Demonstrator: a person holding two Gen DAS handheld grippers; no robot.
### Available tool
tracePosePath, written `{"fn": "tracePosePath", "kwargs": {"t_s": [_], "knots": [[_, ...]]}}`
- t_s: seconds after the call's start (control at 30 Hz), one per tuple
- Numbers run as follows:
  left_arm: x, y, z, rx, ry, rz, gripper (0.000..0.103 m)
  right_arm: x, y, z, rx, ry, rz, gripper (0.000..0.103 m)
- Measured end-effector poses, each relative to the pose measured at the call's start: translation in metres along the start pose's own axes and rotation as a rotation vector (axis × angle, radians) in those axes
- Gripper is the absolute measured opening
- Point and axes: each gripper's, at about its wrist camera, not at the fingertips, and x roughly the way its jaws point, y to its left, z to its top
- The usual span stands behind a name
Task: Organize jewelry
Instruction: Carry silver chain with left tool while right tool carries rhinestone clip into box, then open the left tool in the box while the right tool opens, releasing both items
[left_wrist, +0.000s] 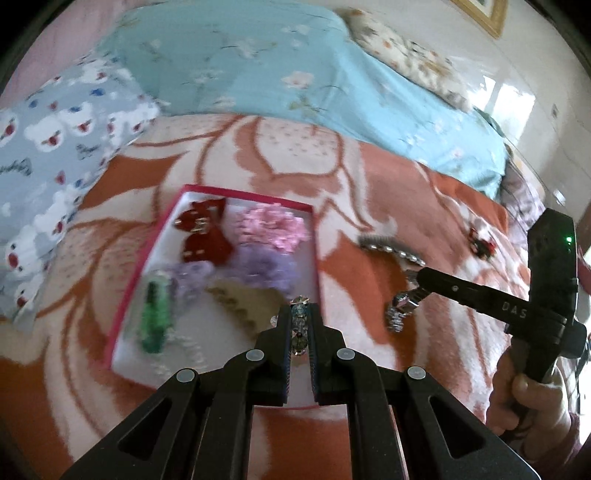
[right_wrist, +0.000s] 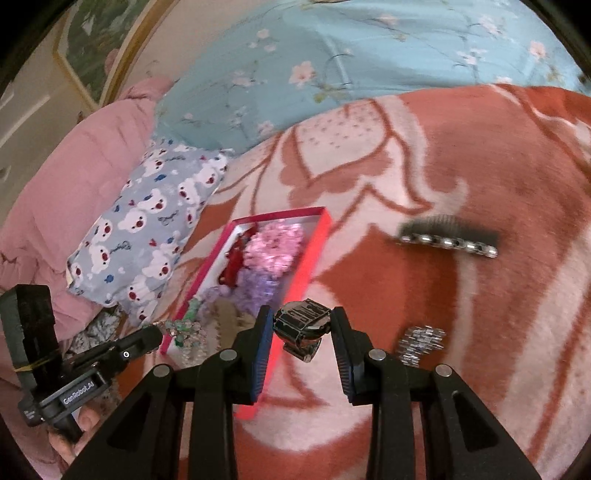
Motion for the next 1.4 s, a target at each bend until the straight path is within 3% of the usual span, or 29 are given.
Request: {"fn": "tracePosePath", "kwargs": {"t_s": [0.67, 1.1, 1.4], "knots": [[0.007, 0.053, 0.011, -0.105, -0.008, 0.085, 0.007, 0.065, 0.044, 0.009, -0.058, 0.069, 0.052, 0.032], [0.050, 0.073, 0.033, -0.129, 0.004, 0.097, 0.007, 0.114, 0.052, 0.026, -0.087, 0.104, 0.036, 0.032], [0.093, 0.093, 0.036, -0.151, 0.032, 0.146, 0.007, 0.153, 0.062, 0.026, -0.137, 0.134, 0.015, 0.032]]}}
